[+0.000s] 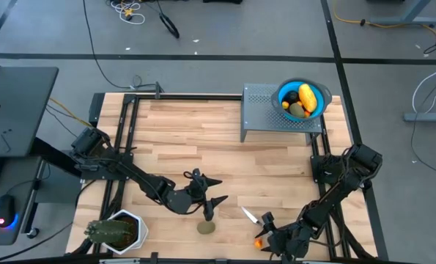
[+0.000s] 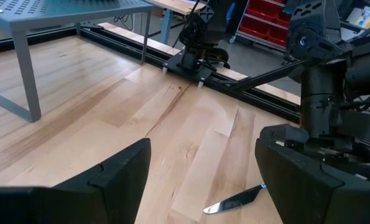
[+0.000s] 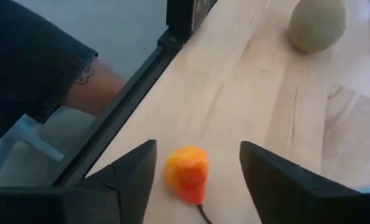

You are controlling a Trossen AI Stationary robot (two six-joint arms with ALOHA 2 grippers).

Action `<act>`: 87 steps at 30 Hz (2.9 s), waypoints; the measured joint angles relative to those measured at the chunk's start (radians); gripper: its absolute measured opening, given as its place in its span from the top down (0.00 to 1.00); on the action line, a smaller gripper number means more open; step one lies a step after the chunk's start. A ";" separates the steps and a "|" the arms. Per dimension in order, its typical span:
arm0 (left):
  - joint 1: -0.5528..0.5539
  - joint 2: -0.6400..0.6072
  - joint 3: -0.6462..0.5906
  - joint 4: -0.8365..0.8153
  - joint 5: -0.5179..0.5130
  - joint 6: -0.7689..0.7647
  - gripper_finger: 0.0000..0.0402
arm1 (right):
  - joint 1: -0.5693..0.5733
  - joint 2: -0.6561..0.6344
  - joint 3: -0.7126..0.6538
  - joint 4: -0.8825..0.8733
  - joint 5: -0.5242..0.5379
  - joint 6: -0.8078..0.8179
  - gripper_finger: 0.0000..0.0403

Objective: Pick & Place Fruit
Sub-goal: Put the yellow peach into the blue strainer bowl on the shelf

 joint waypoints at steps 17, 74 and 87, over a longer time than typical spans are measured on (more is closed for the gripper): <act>0.000 0.000 0.000 -0.004 0.000 0.000 0.27 | -0.001 0.059 0.000 -0.012 0.002 0.018 0.41; -0.004 0.000 0.000 -0.019 0.014 0.011 0.27 | -0.350 -0.682 -0.001 -0.560 0.615 0.000 0.65; -0.030 0.000 0.000 -0.058 0.017 0.026 0.27 | -0.891 -1.088 0.000 -0.713 0.415 -0.165 0.65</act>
